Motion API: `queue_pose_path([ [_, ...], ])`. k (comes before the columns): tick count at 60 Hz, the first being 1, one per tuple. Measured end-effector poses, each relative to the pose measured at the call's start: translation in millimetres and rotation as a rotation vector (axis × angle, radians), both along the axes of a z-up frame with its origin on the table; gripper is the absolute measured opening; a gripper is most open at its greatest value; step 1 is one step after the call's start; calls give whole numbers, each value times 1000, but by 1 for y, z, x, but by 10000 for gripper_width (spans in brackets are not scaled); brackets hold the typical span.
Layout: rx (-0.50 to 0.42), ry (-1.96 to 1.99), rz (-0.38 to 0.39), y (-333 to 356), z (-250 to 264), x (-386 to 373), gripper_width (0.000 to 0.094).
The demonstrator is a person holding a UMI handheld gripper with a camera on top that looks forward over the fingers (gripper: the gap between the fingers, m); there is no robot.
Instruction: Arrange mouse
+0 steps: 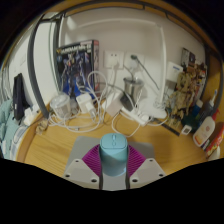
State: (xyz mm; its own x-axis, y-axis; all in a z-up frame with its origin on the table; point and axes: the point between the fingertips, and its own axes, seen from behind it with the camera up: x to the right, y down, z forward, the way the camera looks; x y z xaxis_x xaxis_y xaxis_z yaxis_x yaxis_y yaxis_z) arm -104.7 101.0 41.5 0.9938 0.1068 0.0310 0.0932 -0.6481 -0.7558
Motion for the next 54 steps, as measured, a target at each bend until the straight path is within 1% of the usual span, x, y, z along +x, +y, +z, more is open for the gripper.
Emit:
queue_pose_path([
  [6, -61, -6, -18, -9, -35, -4, 297],
  [11, -97, -8, -28, -18, -53, -3, 303],
  [16, -81, -3, -35, -20, -55, -3, 303],
  [17, -83, 1, -38, -21, -55, -3, 344],
  [18, -84, 4, -41, -21, -55, -3, 330],
  [19, -84, 7, -43, -21, -55, -3, 360],
  [23, -78, 16, -47, -20, -55, -3, 431],
  [29, -103, 39, -56, -22, -57, -3, 495],
  [30, -111, 43, -60, -24, -57, -3, 514],
  [31, -117, 46, -63, -25, -56, -2, 556],
  [32, -115, 45, -67, -25, -53, -1, 637],
  [33, -106, 42, -71, -24, -49, 0, 629],
  [35, -80, 31, -71, -23, -38, 4, 740],
  [36, -67, 26, -69, -23, -31, 6, 737],
  [40, -36, 29, -58, -27, -2, 7, 776],
  [46, 7, 73, -45, -39, 54, 9, 776],
  [51, 24, 82, -57, -58, 101, 21, 784],
  [54, 36, 77, -77, -73, 125, 29, 783],
])
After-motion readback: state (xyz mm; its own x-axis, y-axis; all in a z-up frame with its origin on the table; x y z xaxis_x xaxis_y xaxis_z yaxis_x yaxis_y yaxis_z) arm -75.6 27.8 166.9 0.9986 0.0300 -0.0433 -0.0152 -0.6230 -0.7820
